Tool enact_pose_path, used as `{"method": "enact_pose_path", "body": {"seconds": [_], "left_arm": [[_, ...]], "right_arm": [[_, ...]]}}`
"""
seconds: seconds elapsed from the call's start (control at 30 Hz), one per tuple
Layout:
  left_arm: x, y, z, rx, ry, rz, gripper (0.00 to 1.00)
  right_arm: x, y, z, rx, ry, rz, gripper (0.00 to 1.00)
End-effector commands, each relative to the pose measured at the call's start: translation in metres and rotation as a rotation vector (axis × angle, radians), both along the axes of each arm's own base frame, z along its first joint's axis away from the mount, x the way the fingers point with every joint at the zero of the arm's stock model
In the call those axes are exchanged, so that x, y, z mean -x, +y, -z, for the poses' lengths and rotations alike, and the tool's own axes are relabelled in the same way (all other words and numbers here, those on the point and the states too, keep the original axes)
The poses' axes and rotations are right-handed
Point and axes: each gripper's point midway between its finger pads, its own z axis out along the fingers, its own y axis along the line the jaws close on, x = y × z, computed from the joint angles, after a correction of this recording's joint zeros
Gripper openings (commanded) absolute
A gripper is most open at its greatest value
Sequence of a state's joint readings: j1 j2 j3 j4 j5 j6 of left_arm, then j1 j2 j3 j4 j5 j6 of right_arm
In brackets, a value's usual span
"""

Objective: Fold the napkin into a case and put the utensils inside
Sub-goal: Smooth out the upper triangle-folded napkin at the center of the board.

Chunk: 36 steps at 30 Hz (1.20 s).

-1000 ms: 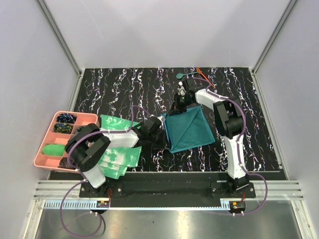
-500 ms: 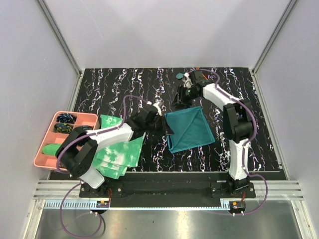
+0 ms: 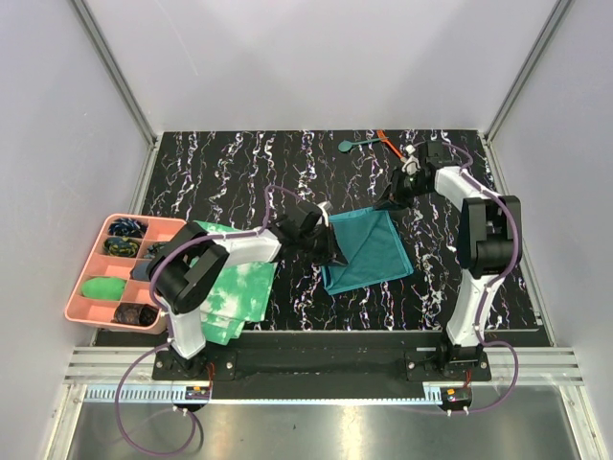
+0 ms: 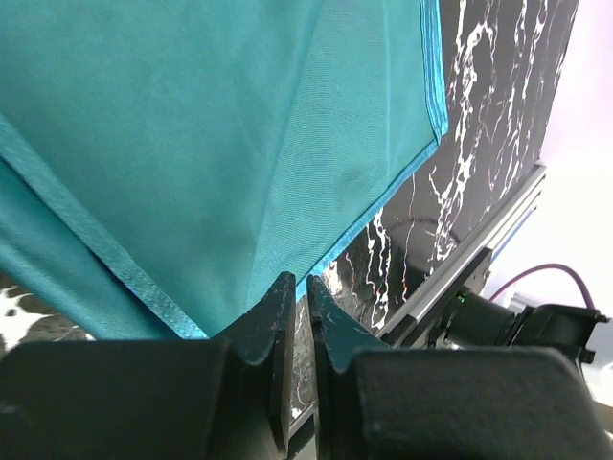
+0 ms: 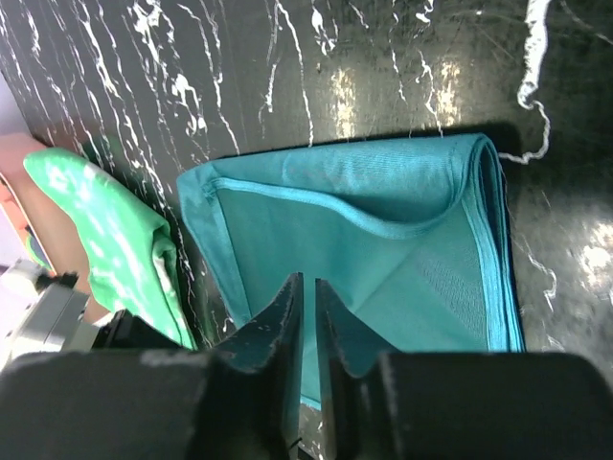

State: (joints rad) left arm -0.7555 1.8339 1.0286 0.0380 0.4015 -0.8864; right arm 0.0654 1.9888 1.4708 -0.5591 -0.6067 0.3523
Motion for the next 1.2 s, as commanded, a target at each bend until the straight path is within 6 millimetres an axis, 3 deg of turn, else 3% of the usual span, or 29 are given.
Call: {"method": "enact_pose_path", "body": {"seconds": [0.0, 0.53, 0.93, 1.07, 1.17], "left_arm": [[0.0, -0.01, -0.01, 0.036, -0.04, 0.039, 0.11], [0.0, 0.006, 0.026, -0.064, -0.03, 0.016, 0.09], [0.008, 0.015, 0.044, -0.085, -0.001, 0.014, 0.08], [0.012, 0.017, 0.043, -0.081, -0.001, 0.015, 0.09], [0.007, 0.017, 0.027, -0.063, -0.033, 0.011, 0.12]], "right_arm": [[-0.004, 0.009, 0.011, -0.061, -0.018, -0.055, 0.16], [-0.018, -0.001, 0.047, -0.05, 0.019, -0.02, 0.15], [-0.038, -0.01, 0.058, -0.049, 0.007, -0.005, 0.15], [-0.044, -0.008, 0.054, -0.068, -0.003, -0.005, 0.15], [-0.048, -0.007, 0.037, -0.078, -0.029, 0.003, 0.16]]}}
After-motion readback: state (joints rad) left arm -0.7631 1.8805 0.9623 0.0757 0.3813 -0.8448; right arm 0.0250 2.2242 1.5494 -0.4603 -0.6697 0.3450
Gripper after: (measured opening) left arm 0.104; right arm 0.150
